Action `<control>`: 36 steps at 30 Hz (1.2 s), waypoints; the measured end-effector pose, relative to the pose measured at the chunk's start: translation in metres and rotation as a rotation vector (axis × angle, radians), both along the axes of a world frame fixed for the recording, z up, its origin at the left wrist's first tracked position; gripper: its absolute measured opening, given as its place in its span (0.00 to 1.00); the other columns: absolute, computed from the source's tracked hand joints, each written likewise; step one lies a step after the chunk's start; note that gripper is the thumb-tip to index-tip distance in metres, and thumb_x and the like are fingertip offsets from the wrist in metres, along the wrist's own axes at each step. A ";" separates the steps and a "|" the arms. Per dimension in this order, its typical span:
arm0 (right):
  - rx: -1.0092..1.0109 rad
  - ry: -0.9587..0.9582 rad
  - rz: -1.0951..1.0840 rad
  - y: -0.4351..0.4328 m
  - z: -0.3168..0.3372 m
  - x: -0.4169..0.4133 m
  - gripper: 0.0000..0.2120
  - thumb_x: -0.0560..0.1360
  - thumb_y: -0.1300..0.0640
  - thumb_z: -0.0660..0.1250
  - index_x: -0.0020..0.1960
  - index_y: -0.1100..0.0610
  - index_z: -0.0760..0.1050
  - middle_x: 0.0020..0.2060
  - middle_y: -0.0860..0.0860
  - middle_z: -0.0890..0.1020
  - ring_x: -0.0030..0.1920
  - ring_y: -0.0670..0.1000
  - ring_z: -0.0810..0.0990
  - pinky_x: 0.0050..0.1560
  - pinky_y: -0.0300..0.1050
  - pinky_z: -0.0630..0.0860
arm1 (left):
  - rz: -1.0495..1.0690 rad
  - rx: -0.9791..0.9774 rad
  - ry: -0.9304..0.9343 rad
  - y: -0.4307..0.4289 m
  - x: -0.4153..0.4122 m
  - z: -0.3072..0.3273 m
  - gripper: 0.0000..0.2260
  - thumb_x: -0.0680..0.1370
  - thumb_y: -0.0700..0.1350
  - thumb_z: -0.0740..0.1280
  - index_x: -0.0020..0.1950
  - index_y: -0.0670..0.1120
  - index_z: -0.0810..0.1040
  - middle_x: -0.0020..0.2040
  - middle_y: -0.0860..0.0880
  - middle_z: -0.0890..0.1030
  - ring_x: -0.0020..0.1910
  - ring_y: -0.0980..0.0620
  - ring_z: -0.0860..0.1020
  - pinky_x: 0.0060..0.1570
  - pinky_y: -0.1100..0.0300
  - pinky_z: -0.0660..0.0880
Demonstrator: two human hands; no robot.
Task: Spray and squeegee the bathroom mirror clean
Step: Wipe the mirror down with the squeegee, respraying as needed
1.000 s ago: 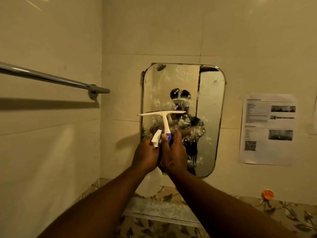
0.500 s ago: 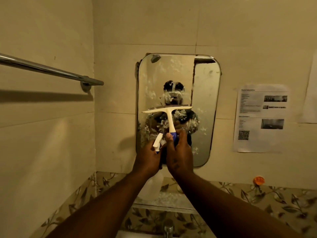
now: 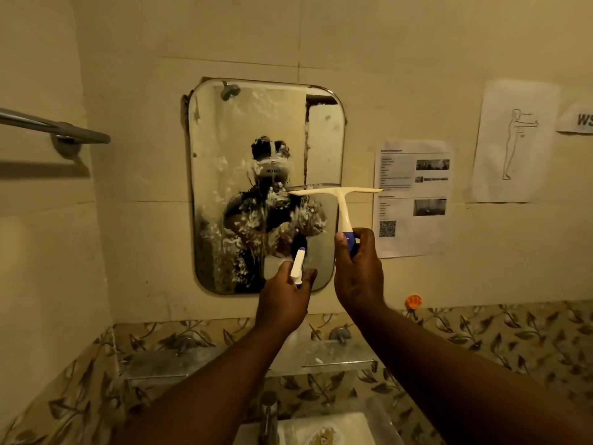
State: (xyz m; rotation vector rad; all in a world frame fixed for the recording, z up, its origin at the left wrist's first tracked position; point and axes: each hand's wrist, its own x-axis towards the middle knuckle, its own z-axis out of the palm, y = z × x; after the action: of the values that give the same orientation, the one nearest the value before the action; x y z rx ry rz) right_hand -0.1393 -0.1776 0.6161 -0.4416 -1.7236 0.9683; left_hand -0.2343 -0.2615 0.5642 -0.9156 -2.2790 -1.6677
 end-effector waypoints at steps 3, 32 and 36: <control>-0.005 -0.007 -0.018 0.006 -0.004 0.006 0.12 0.82 0.41 0.57 0.59 0.48 0.66 0.41 0.49 0.80 0.39 0.49 0.80 0.35 0.43 0.76 | 0.006 -0.022 0.014 0.006 0.001 -0.008 0.15 0.77 0.64 0.66 0.57 0.55 0.74 0.37 0.50 0.82 0.34 0.47 0.83 0.37 0.43 0.83; 0.167 0.021 0.386 -0.061 0.038 -0.067 0.06 0.81 0.46 0.61 0.56 0.43 0.67 0.47 0.48 0.81 0.45 0.48 0.82 0.46 0.54 0.82 | 0.318 0.054 0.070 -0.085 -0.045 0.045 0.28 0.77 0.65 0.65 0.72 0.52 0.73 0.46 0.49 0.85 0.41 0.49 0.84 0.46 0.48 0.83; 0.222 0.112 0.377 -0.068 0.092 -0.082 0.08 0.81 0.43 0.59 0.60 0.42 0.67 0.47 0.46 0.81 0.47 0.48 0.82 0.50 0.57 0.82 | 0.327 0.103 0.158 -0.084 -0.048 0.112 0.24 0.79 0.62 0.64 0.70 0.52 0.74 0.43 0.53 0.82 0.38 0.53 0.82 0.37 0.57 0.79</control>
State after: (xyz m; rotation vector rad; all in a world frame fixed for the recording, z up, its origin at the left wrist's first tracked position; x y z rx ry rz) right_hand -0.2213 -0.2461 0.7082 0.0861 -1.8219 1.0275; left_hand -0.2826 -0.3456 0.6762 -0.5897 -2.0832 -1.4984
